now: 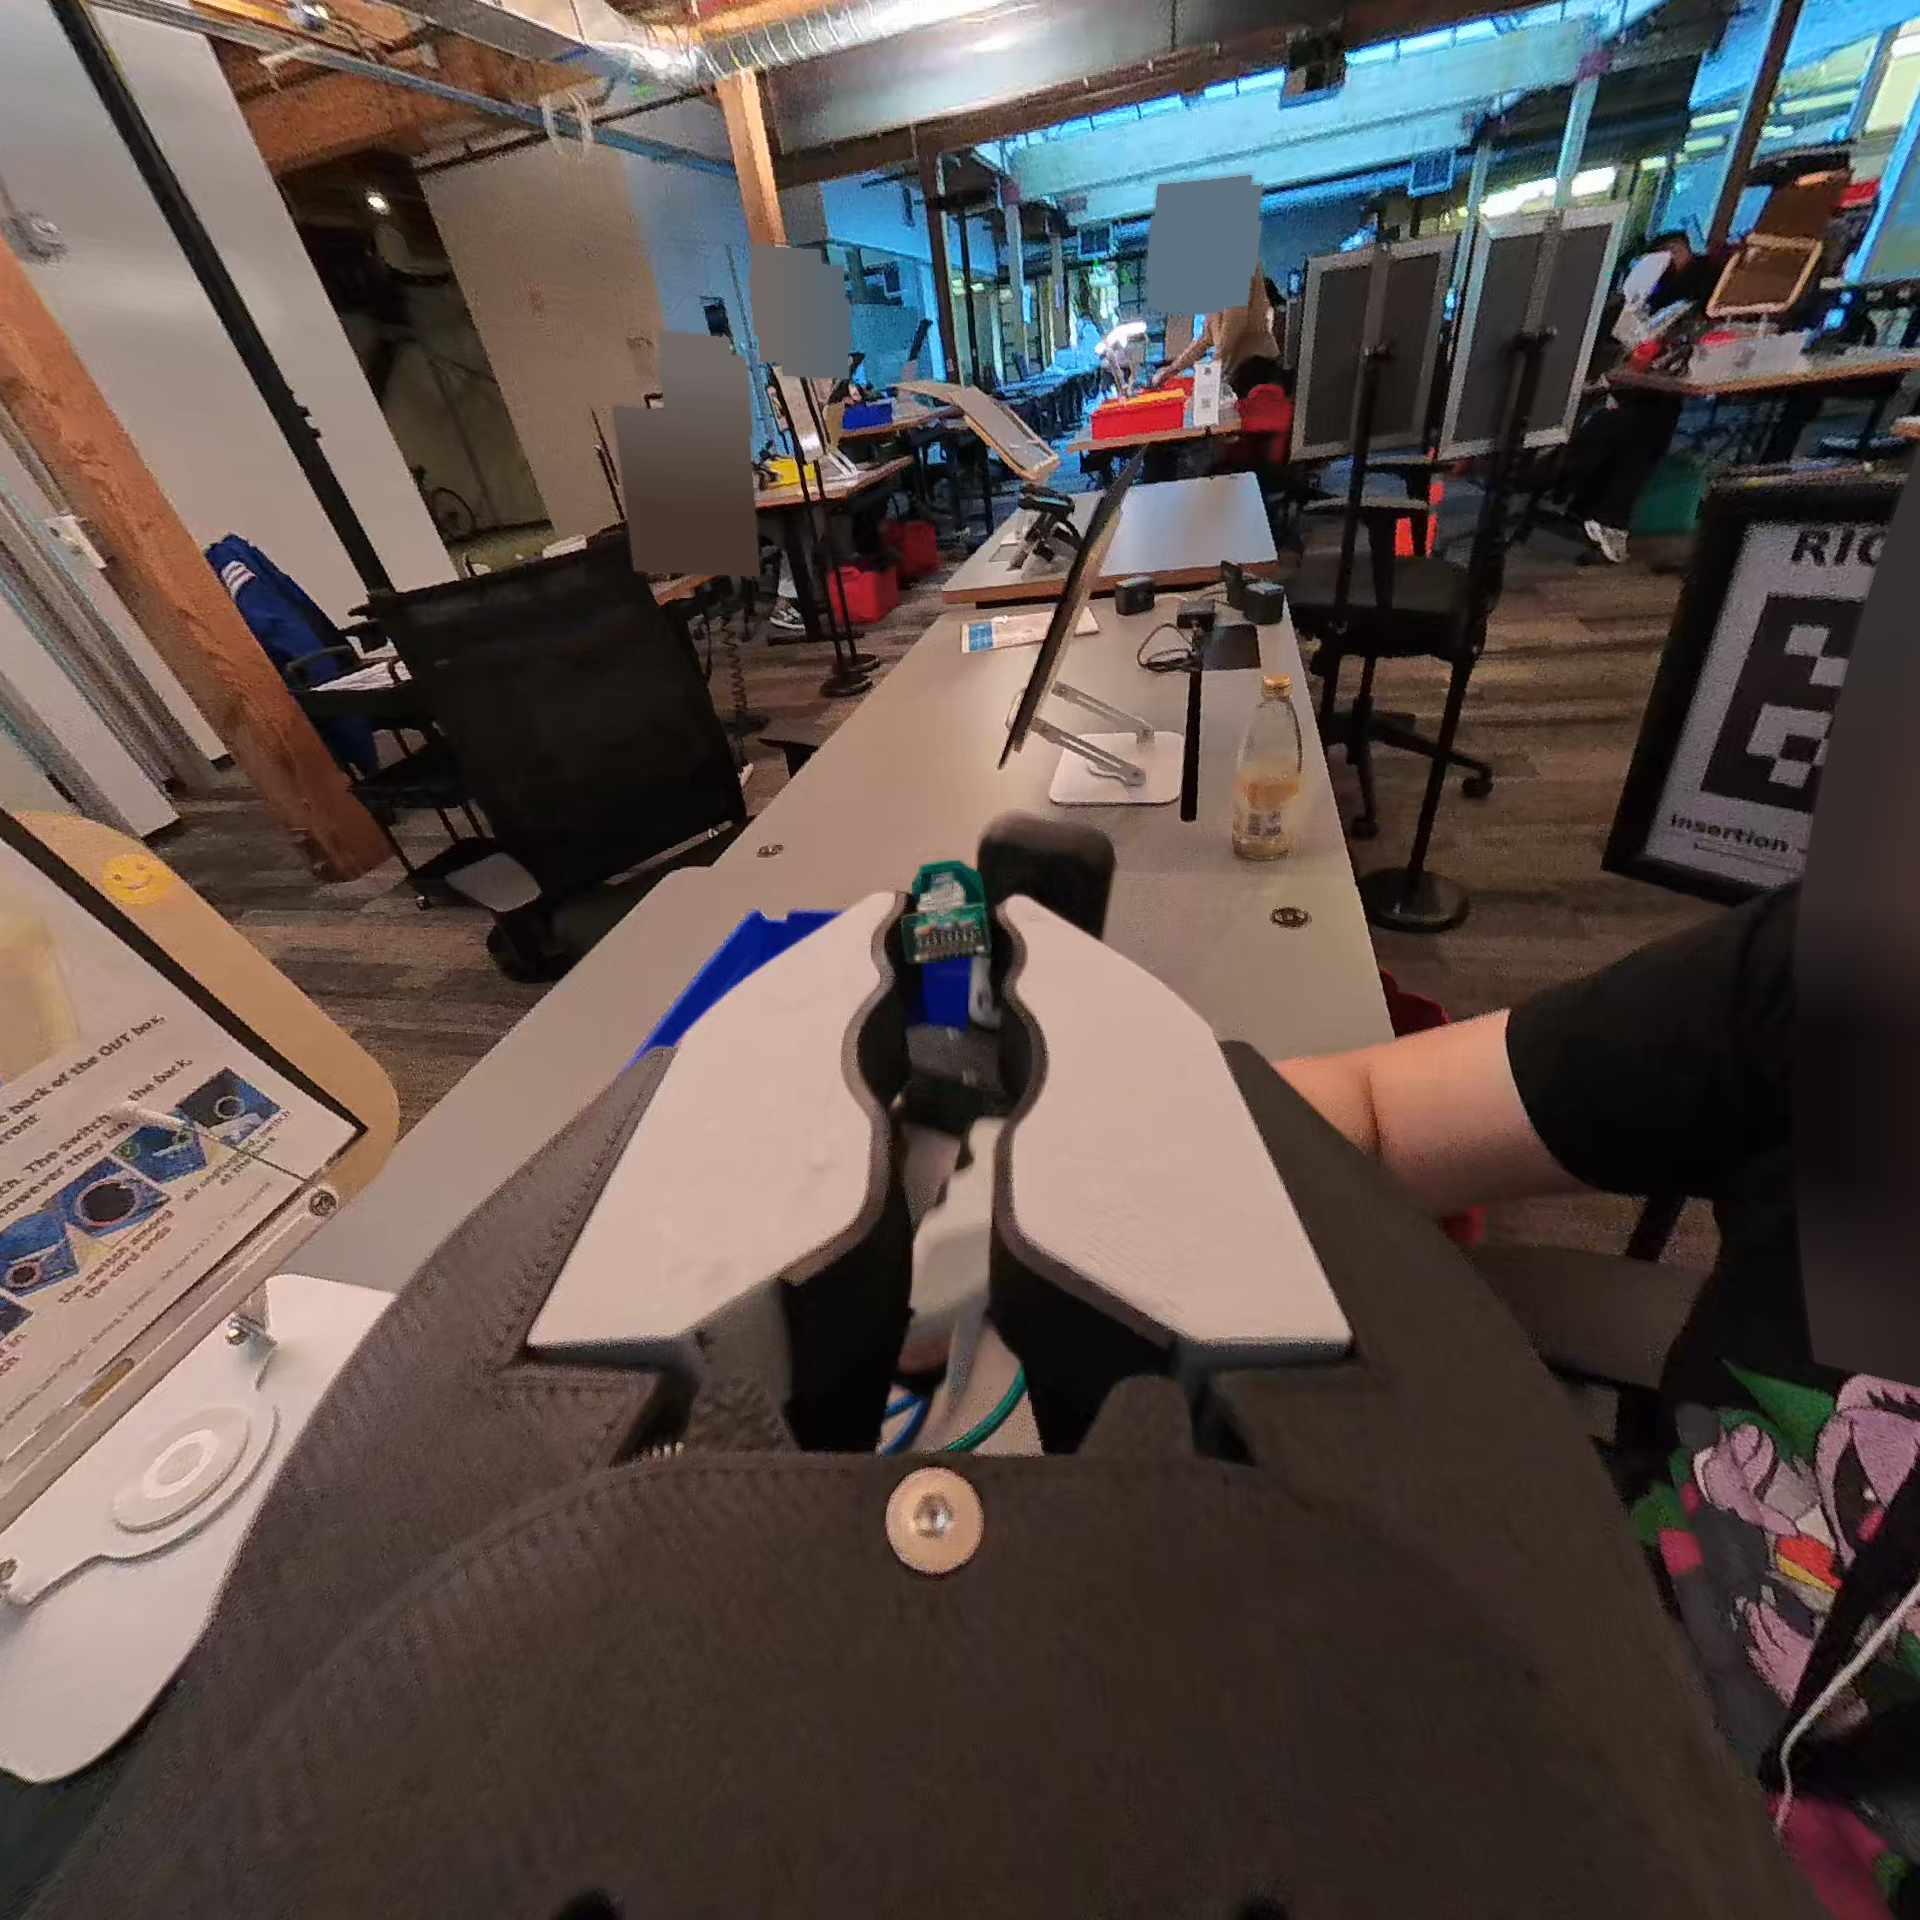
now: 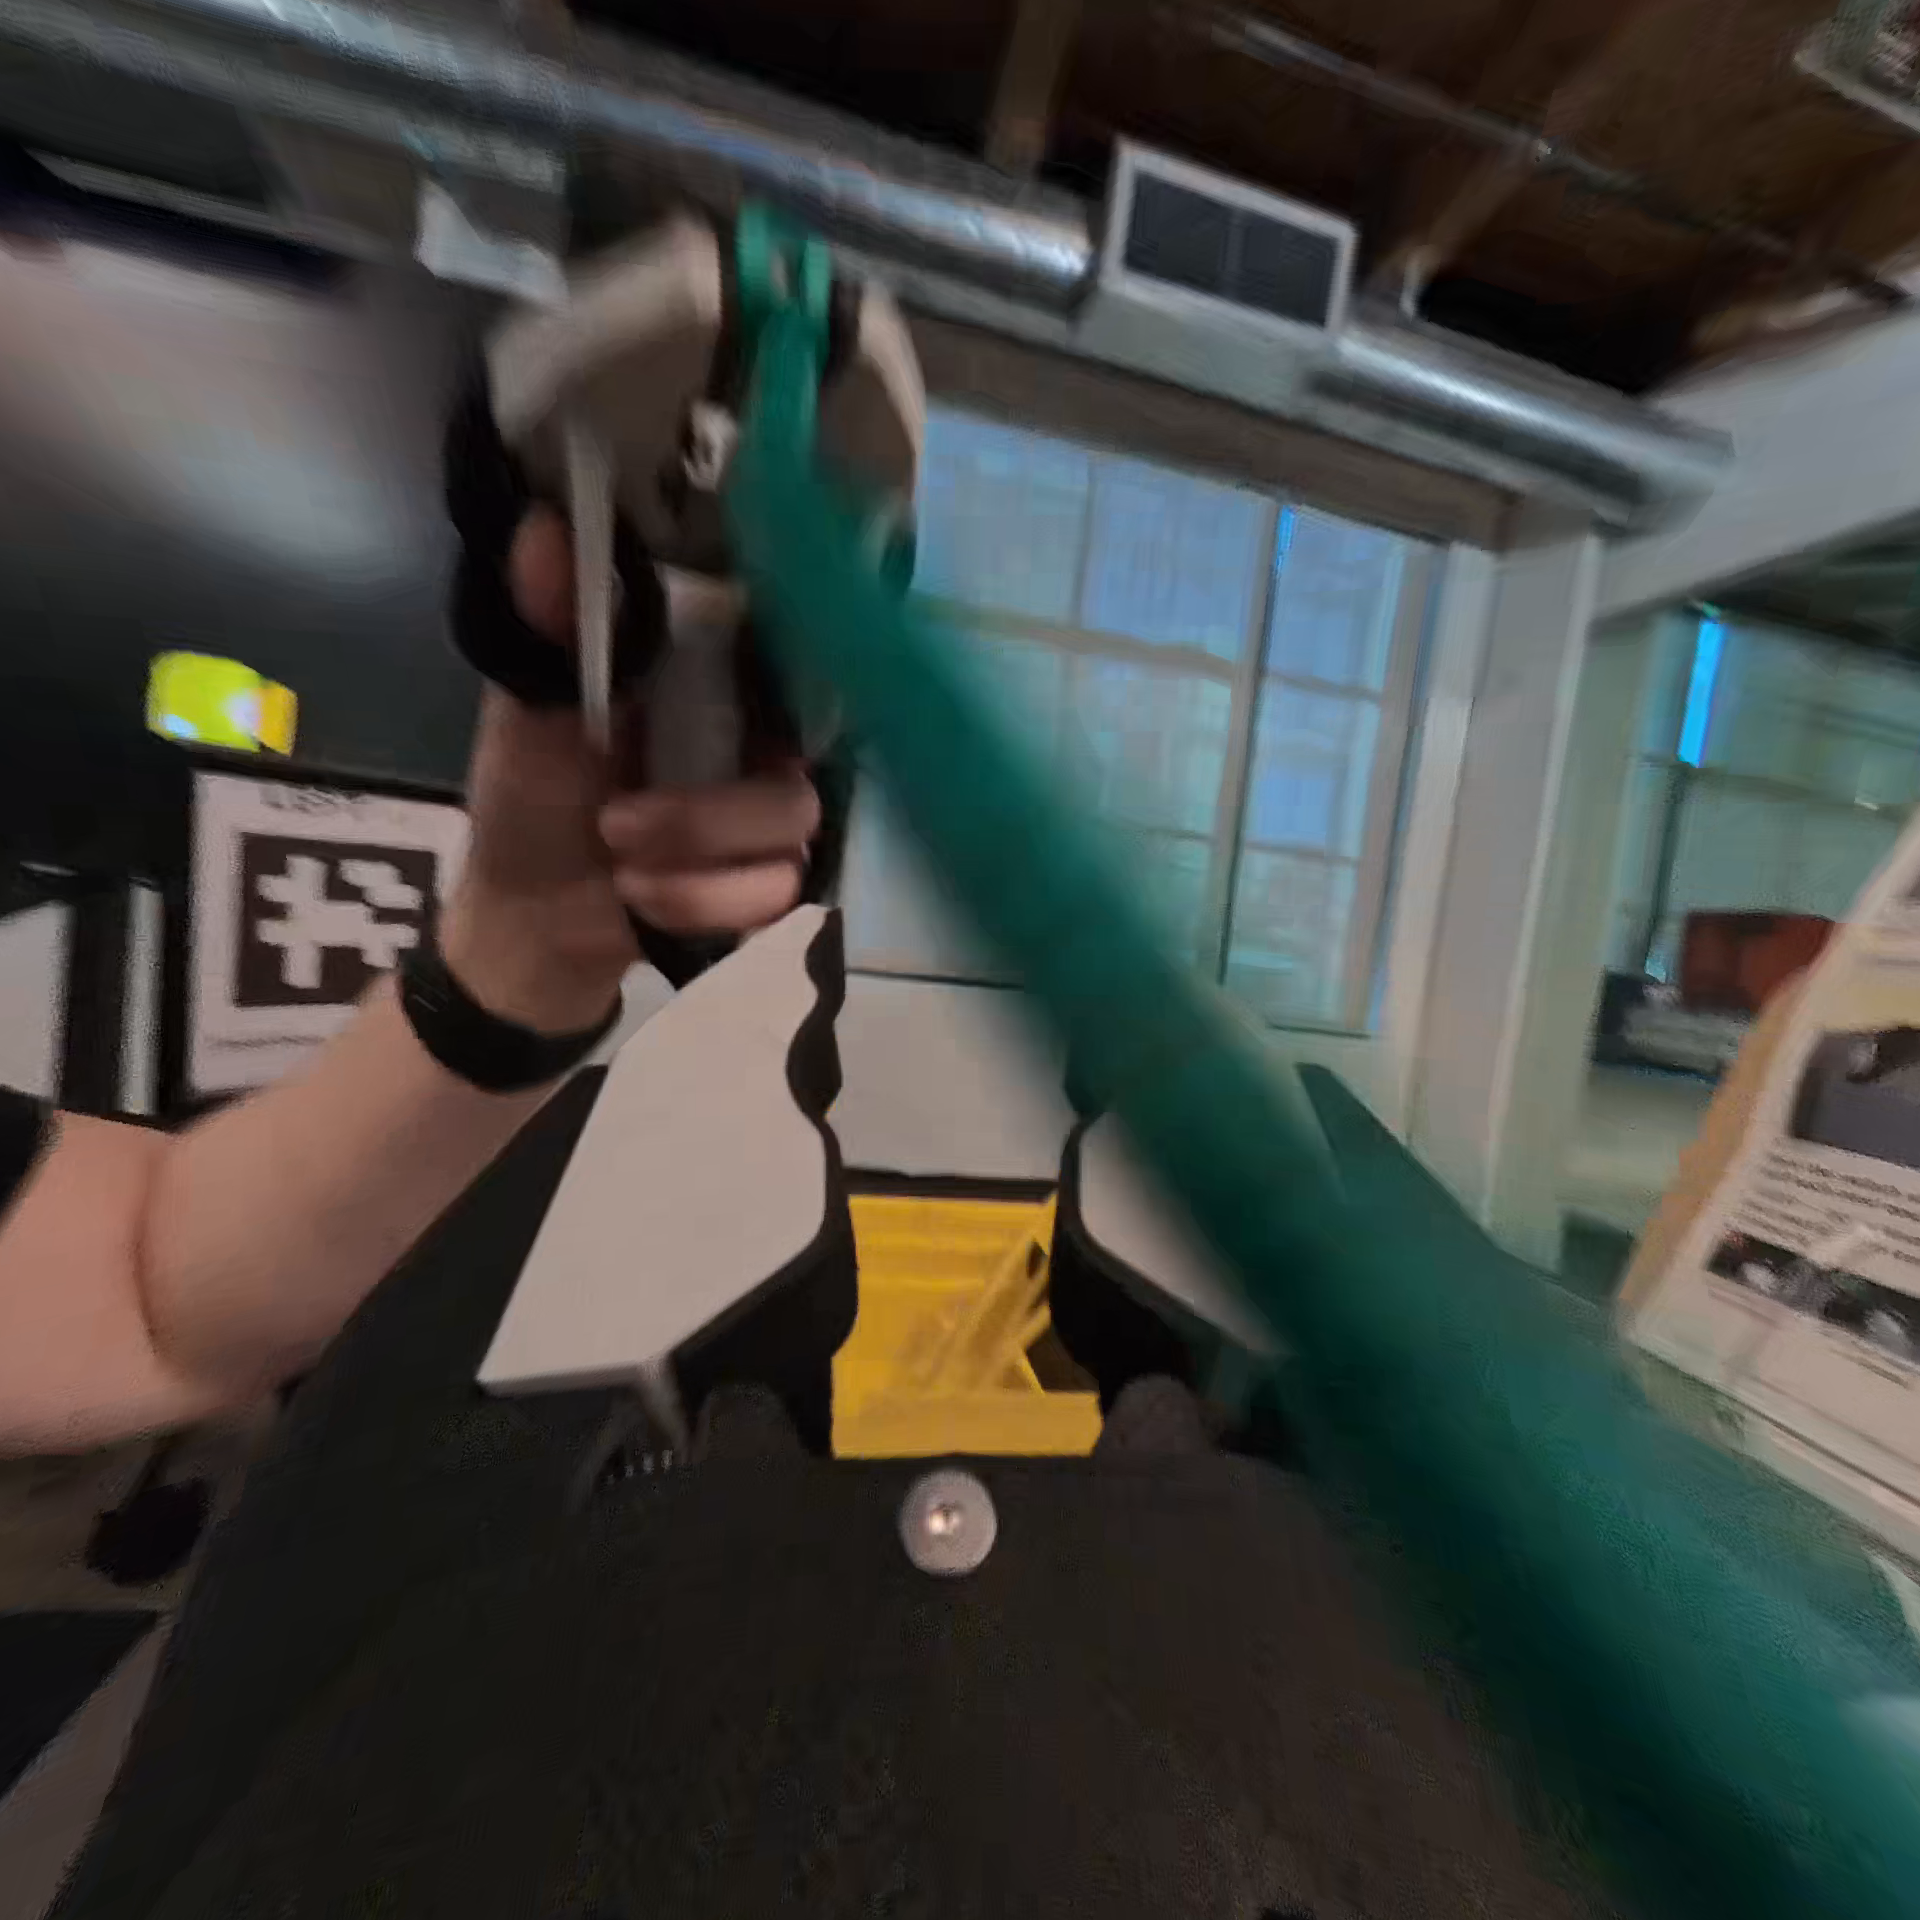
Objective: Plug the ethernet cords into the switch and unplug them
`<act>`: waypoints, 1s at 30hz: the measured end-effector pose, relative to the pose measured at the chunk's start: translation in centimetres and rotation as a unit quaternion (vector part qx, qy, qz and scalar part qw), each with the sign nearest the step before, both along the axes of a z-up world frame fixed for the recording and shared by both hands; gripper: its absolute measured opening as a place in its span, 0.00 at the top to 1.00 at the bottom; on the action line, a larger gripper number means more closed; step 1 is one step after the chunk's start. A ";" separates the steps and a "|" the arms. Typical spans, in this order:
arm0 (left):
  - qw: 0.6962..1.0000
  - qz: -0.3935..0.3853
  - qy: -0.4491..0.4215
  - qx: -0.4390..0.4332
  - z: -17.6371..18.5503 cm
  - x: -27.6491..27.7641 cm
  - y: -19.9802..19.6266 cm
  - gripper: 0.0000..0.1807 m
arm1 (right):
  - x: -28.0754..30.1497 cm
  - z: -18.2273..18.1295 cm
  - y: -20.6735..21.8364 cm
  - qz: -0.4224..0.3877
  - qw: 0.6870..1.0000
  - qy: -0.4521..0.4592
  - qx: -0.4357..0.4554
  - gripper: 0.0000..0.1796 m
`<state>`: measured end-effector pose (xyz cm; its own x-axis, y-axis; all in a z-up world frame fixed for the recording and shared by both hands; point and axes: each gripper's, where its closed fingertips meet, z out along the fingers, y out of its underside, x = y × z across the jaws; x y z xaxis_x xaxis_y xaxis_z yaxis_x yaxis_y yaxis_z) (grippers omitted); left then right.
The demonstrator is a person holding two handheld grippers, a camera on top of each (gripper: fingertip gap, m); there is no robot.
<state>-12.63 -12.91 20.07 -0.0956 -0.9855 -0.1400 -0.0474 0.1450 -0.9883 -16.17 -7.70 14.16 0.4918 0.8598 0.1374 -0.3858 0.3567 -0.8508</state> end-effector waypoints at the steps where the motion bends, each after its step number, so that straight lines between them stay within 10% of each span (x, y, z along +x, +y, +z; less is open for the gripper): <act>1: 1.000 -0.003 0.000 0.005 -0.2 -0.1 -0.1 0.94 | 0.6 0.8 -0.7 0.022 1.000 0.009 0.013 0.75; 30: 0.997 -0.010 0.016 0.081 -2.1 -0.6 -0.3 0.94 | 2.4 4.5 -5.3 0.190 0.982 0.023 -0.014 0.97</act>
